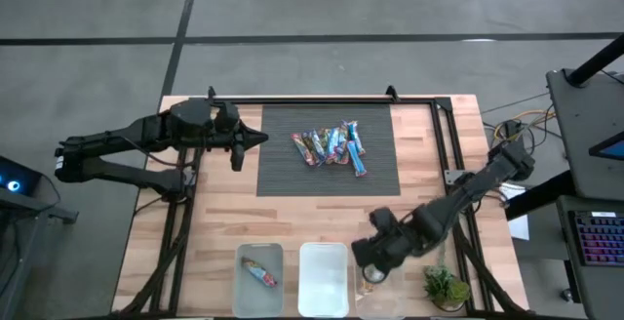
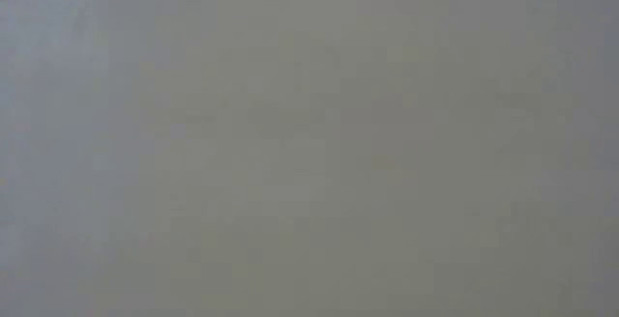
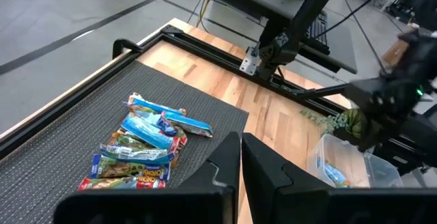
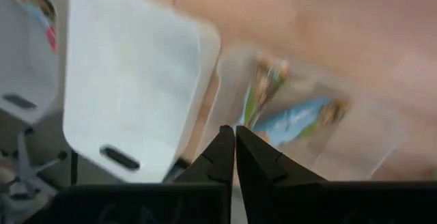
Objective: Pick and place Granola Bars by type
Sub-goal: Put the red granola bar into the gray bin
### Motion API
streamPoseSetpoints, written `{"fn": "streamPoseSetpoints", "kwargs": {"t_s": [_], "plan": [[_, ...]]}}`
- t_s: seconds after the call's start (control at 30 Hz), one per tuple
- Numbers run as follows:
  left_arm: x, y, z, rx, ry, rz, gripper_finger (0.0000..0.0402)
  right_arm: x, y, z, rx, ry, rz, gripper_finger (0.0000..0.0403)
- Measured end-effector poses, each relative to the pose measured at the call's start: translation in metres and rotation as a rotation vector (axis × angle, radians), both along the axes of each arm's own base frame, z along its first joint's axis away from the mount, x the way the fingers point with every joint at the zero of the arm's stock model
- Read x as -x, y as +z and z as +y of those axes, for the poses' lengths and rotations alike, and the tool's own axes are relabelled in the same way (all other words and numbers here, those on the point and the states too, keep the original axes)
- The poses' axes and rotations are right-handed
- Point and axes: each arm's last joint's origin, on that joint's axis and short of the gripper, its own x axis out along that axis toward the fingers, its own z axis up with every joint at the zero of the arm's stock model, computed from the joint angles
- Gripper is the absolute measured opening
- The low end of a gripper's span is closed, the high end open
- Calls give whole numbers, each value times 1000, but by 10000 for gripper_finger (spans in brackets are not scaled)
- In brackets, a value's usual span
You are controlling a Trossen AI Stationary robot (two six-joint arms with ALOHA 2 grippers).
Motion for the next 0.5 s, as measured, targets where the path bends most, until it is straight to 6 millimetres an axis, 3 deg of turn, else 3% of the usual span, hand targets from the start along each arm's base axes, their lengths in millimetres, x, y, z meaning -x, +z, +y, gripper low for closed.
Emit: {"fn": "streamPoseSetpoints", "kwargs": {"t_s": [0.5], "plan": [[0, 0, 0, 4, 2, -3, 0, 15, 52, -109, 259, 29, -74, 9]]}}
